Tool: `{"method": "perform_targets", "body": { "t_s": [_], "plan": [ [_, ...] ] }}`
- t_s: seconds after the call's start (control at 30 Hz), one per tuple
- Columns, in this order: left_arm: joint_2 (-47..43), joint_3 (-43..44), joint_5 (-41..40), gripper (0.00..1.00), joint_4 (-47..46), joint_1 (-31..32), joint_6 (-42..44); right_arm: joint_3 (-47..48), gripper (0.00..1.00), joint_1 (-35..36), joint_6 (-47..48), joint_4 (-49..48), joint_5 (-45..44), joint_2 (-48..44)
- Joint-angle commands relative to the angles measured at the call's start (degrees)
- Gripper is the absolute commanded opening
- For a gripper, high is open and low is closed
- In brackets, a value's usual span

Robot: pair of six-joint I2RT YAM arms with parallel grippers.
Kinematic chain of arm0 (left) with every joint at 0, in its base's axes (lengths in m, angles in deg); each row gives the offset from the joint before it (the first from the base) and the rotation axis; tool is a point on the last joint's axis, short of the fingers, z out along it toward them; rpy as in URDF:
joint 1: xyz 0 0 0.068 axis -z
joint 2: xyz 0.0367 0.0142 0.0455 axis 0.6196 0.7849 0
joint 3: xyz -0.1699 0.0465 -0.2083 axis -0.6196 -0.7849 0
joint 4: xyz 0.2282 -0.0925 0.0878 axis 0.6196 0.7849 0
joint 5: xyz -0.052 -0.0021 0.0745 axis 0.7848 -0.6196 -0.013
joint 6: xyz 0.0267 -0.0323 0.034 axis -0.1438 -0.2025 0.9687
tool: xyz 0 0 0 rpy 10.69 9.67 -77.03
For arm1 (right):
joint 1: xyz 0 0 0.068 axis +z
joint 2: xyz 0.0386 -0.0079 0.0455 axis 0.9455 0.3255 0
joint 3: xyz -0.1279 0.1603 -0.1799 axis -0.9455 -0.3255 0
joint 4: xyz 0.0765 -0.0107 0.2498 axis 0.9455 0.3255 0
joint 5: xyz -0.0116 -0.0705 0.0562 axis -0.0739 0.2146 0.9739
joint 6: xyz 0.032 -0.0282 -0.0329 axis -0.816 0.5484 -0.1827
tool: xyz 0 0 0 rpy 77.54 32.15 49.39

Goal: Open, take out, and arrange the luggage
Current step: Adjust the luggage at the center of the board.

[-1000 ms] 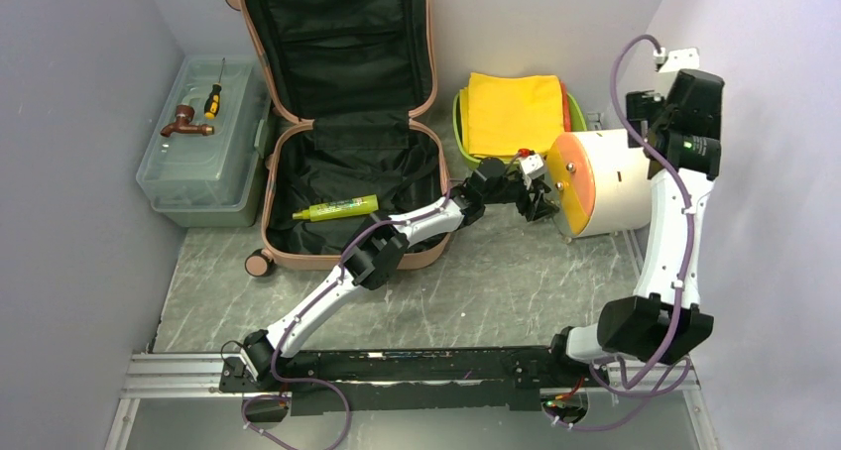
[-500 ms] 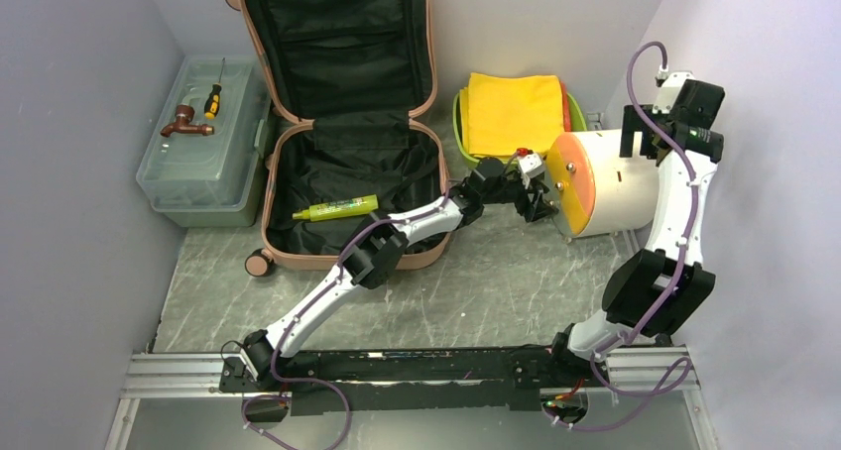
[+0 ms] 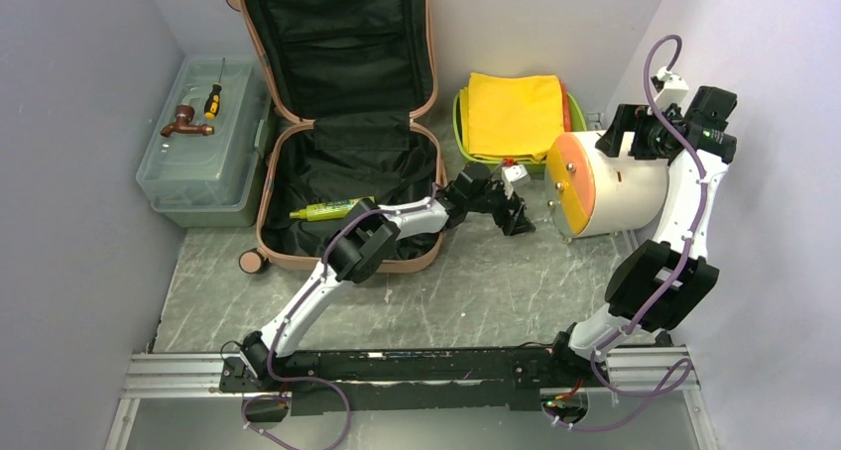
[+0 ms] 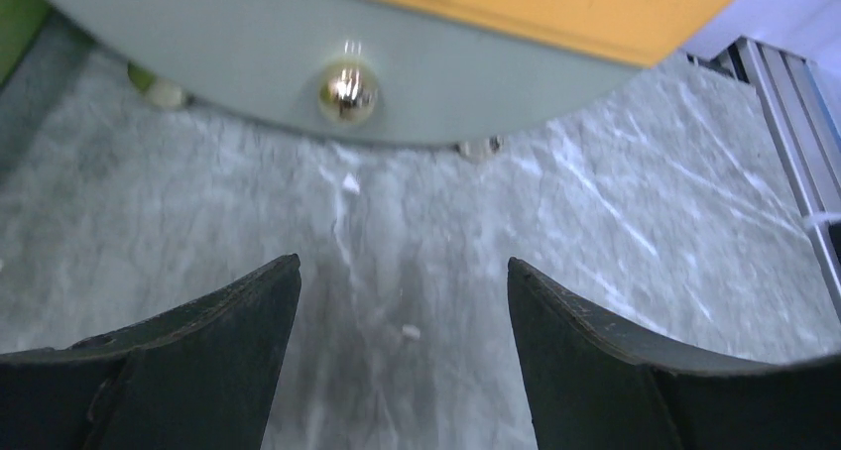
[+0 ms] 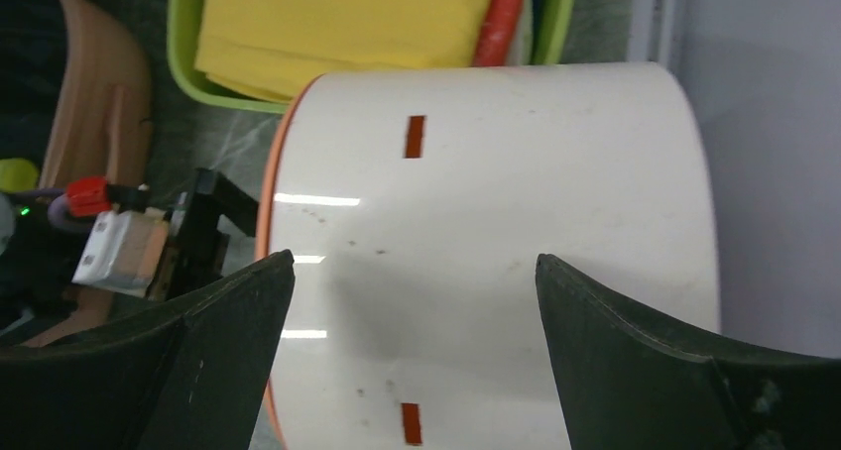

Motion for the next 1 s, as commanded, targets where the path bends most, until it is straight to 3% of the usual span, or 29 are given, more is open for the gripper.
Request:
{"method": "perform_targets", "body": {
  "t_s": [0.0, 0.2, 0.47, 0.53, 0.67, 0.73, 0.83, 0.97],
  "plan": [
    [-3.21, -6.12, 2.78, 0.81, 4.15, -4.23, 4.73, -1.15, 0.93, 0.37, 1.06, 14.60, 10.87, 1.65],
    [-7.90, -8.32, 3.31, 0.81, 9.37, -6.52, 8.36, -3.32, 0.92, 0.81, 5.07, 18.27, 9.59, -1.62],
    [-13.36, -9.21, 6.86, 0.85, 10.57, -9.12, 5.09, 3.10, 0.87, 0.78, -1.08, 1.95, -16.32, -5.76],
    [-15.19, -9.14, 8.30, 0.88, 13.08, -9.89, 5.91, 4.78, 0.79, 0.78, -1.70, -1.48, -22.58, -5.52],
    [-20.26, -10.53, 9.24, 0.95, 19.06, -10.91, 9.84, 4.36, 0.36, 0.70, 0.25, -7.46, -32.65, -4.74],
    [-22.23, -10.80, 9.42, 0.99, 22.30, -11.43, 12.51, 3.83, 0.22, 0.70, 1.86, -9.79, -36.67, -3.76],
    [-24.26, -10.68, 9.50, 0.99, 27.37, -12.32, 14.77, 4.89, 0.08, 0.70, 4.54, -10.38, -38.36, -0.03],
    [-25.34, -9.11, 8.43, 0.99, 31.96, -13.52, 17.37, 6.03, 0.00, 0.61, 6.04, -9.89, -38.81, 4.41]
  ]
}}
